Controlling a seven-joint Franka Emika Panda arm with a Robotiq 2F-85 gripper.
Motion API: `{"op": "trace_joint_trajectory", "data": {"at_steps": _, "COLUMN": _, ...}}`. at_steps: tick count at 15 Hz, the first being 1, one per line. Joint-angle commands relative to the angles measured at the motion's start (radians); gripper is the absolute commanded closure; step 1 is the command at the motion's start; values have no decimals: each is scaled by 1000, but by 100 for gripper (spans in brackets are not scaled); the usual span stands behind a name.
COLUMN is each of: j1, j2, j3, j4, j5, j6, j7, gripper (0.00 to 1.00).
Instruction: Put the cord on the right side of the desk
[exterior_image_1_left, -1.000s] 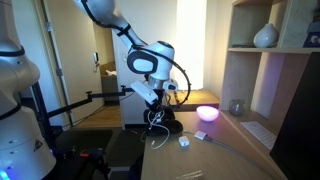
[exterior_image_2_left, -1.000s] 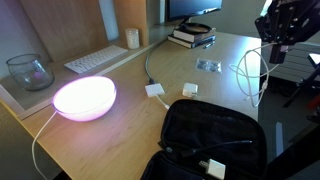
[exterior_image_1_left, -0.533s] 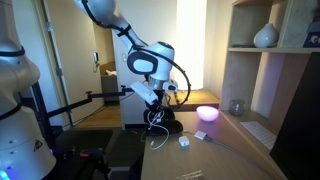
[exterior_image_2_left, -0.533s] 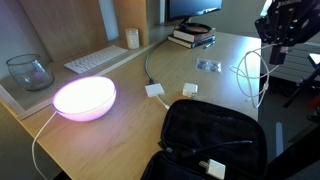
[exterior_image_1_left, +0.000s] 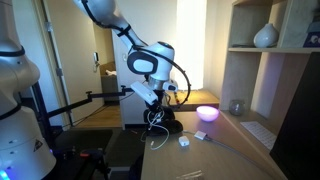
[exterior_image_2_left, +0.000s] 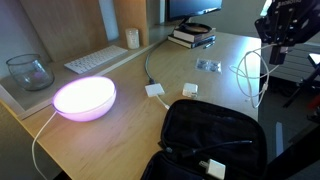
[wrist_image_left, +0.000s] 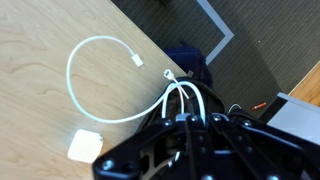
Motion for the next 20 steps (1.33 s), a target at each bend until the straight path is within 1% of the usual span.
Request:
{"op": "trace_joint_trajectory", "data": {"at_steps": 1, "j1": -18, "j2": -17, "j3": -11, "j4": 0, "j5": 4, "j6": 19, "j7": 12, "gripper": 99}}
{"op": "trace_joint_trajectory", "data": {"at_steps": 8, "j1": -80, "j2": -85, "j3": -99, "j4": -17, "j5": -19, "j6": 126, "j7": 79, "gripper": 99}}
{"op": "trace_joint_trajectory", "data": {"at_steps": 12, "j1": -107, "j2": -115, "j3": -144, "j4": -23, "j5": -23, "j6": 154, "j7": 134, "gripper": 99}}
{"op": "trace_joint_trajectory", "data": {"at_steps": 16, "j1": -125, "j2": -132, "j3": -174, "j4": -26, "j5": -3, "j6": 176, "j7": 156, "gripper": 99}}
{"op": "trace_joint_trajectory", "data": {"at_steps": 20, "j1": -138, "j2": -134, "j3": -203, "j4": -28, "j5": -45, "j6": 218, "j7": 210, "gripper": 99}}
